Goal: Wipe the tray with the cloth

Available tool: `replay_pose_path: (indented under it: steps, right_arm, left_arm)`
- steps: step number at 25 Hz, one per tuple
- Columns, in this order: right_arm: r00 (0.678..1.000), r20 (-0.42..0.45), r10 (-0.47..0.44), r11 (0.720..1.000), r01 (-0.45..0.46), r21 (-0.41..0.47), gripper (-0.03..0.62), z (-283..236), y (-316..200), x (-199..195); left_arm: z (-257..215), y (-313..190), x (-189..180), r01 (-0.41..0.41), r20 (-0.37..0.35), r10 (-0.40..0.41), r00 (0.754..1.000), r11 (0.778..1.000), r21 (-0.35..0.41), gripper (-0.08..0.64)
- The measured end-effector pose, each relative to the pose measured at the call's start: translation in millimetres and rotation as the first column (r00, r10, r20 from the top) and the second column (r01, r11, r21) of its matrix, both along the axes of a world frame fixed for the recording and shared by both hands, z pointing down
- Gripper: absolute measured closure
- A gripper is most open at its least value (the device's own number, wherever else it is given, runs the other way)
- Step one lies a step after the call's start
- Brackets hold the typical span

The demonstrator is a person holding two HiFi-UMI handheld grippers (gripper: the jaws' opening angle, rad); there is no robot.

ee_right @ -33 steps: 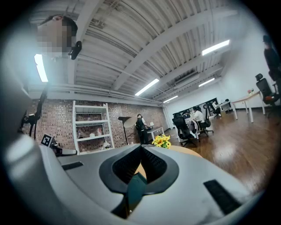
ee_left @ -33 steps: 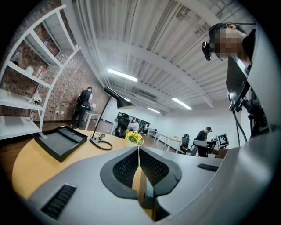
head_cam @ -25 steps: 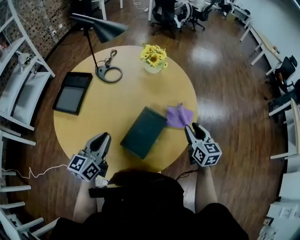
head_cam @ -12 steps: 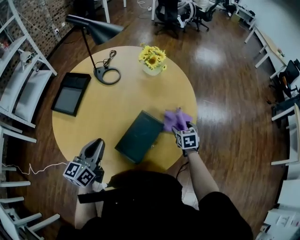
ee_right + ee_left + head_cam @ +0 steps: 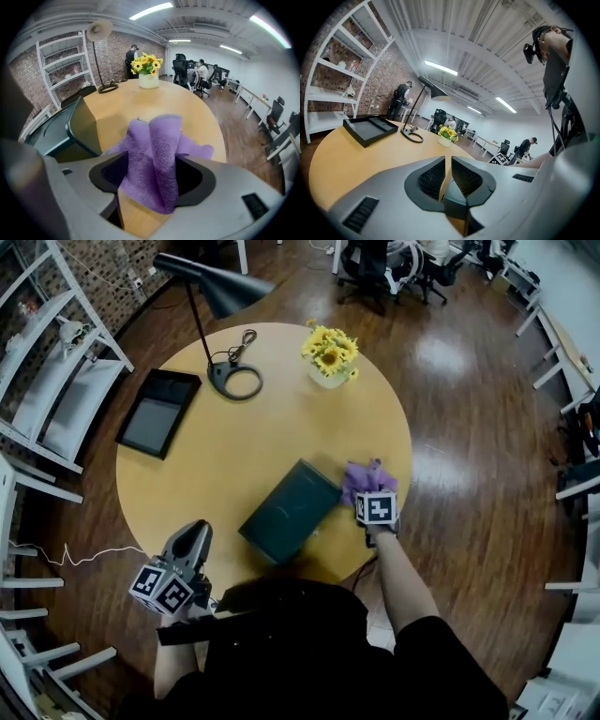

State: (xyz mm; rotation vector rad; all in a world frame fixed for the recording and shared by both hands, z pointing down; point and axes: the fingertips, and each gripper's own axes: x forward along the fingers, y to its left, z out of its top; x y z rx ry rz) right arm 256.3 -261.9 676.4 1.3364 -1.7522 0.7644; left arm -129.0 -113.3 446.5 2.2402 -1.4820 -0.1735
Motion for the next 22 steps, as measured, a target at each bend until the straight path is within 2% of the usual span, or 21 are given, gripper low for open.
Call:
replay_pose_path:
  steps: [2,4,6,10,14,18,22]
  right_arm:
    - [0.998,-0.015,-0.056,0.998,0.056,-0.011,0.329,-1,2,-7]
    - [0.992,-0.037,-0.118,0.993,0.117,-0.027,0.457,-2,6,-10]
    - [0.988,-0.042,-0.149,0.989,0.148,-0.029,0.482,-3,9,-9]
    - [0.989,0.003,-0.145,0.988,0.145,0.05,0.494,-27,11,-7]
    - [0.985,0.019,-0.172,0.972,0.167,0.164,0.495,-70,8,-17]
    - [0.97,0.055,-0.237,0.933,0.211,0.292,0.494,-122,7,-51]
    - [0.936,0.047,-0.348,0.883,0.311,0.352,0.494,-151,9,-112]
  left_arm:
    - [1,-4,0,0.001,-0.023,-0.001,1.0,1.0,0.002,0.525]
    - [-1,-8,5,-0.011,-0.035,0.012,0.999,1.0,0.012,0.525]
    - [-6,-11,10,-0.033,-0.031,0.034,0.999,0.999,0.027,0.525]
    - [-11,-9,5,-0.06,-0.011,0.061,0.998,0.997,0.041,0.525]
    - [-2,-8,-7,-0.059,-0.021,0.06,0.998,0.998,0.027,0.525]
    - [7,-5,-2,-0.091,-0.028,0.091,0.995,0.996,0.025,0.525]
    - [27,-8,23,-0.175,0.007,0.175,0.985,0.985,-0.004,0.525]
